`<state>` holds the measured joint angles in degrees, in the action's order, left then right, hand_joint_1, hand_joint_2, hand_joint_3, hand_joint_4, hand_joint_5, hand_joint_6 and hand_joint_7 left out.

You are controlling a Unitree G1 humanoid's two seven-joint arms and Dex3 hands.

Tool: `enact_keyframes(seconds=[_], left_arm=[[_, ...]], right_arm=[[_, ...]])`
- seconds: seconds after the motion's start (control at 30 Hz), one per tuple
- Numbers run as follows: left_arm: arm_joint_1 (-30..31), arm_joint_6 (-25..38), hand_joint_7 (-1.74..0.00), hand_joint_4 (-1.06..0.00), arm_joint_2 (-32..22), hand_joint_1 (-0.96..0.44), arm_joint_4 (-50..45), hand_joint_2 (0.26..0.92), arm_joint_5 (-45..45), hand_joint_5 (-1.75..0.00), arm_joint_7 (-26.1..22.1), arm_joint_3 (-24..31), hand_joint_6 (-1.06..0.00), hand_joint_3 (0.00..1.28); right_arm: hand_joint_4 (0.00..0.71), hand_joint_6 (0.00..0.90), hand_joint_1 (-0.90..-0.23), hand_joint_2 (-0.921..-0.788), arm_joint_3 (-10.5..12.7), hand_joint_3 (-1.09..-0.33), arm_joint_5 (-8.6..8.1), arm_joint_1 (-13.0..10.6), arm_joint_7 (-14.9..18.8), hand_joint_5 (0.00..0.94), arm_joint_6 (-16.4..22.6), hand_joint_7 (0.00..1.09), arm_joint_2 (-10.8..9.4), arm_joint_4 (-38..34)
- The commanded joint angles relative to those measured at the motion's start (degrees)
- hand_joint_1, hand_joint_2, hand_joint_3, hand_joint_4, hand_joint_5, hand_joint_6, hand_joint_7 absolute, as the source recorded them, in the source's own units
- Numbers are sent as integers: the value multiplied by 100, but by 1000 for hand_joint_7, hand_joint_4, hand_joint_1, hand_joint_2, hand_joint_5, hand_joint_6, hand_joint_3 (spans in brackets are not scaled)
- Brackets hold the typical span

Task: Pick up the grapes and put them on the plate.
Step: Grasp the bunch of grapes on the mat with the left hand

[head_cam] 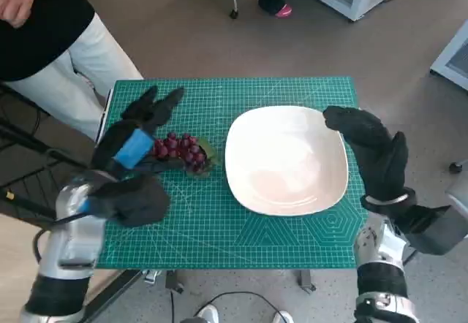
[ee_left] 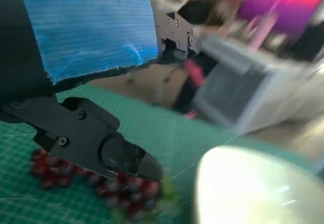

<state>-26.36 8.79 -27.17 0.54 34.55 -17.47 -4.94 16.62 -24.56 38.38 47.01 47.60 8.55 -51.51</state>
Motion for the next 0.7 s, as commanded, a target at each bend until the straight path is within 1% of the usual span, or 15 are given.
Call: enact_keyframes(seconds=[0.03,0.2,0.33,0.47,0.7], left_arm=[[-393,607,-12,-24,-104,-332,298,751,309,0,-363,-334,-217,1],[-685,1021,-5,-14,-114,-343,644,752,485,0,-623,-618,-212,1],[-885,1195,-2,-10,-109,-352,964,750,526,0,-722,-800,-209,0],[-1086,1278,0,-5,-85,-369,1360,748,485,0,-774,-948,-205,0],[-1360,1274,0,0,-43,-384,1969,746,306,1,-792,-1052,-200,0]], right_arm=[[556,502,-399,-921,11,-532,-5,-61,5,0,-54,1,-17,-45],[557,503,-394,-921,21,-532,-9,-62,4,1,-46,2,-14,-53],[558,505,-388,-921,30,-530,-6,-60,-3,2,-43,3,-15,-60],[560,507,-382,-921,34,-529,-4,-66,-8,2,-38,4,-19,-57],[560,507,-379,-921,43,-529,0,-77,-14,1,-30,4,-13,-61]])
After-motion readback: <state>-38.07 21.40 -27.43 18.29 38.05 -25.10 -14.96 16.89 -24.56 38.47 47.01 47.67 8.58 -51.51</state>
